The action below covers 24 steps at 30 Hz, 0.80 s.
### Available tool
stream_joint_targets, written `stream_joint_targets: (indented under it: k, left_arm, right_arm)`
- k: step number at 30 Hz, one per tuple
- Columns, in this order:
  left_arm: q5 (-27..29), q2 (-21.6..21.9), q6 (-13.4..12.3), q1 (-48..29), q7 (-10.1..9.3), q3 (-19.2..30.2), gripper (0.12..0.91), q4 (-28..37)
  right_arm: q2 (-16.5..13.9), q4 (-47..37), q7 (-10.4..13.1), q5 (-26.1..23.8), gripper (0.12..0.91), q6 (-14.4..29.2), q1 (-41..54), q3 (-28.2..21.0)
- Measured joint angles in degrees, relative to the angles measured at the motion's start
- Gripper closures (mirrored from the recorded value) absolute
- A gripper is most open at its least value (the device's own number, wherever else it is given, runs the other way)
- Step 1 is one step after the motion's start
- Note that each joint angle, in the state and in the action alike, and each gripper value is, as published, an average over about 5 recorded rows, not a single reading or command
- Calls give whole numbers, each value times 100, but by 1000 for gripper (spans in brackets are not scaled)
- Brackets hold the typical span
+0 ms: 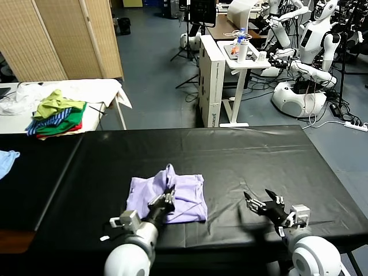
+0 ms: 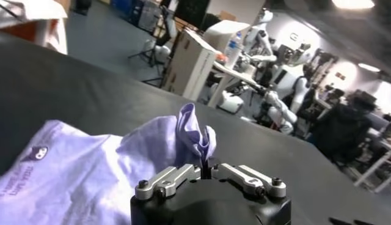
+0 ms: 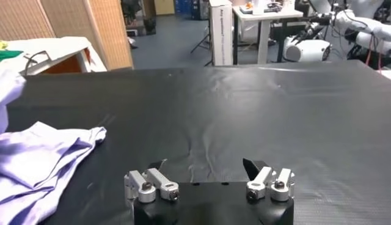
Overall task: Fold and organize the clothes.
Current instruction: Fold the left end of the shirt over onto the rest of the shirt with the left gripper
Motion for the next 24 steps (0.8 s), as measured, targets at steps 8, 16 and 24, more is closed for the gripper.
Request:
stream_joint_targets:
  k: [8,16,24]
  left_arm:
    - [221,-177,-105,-126,146,135,838,256]
    - [472,-310,-201,-205,231,147,838,643]
    - [678,-419,-270,-185,253,185,838,820]
  right_arm:
    - [66,-23,12,-34,118,-9,-8,-16]
    - [120,-25,25,-74,118,-19,-1,-58]
    - [122,-19,28,-76,118,-23,-18,-40]
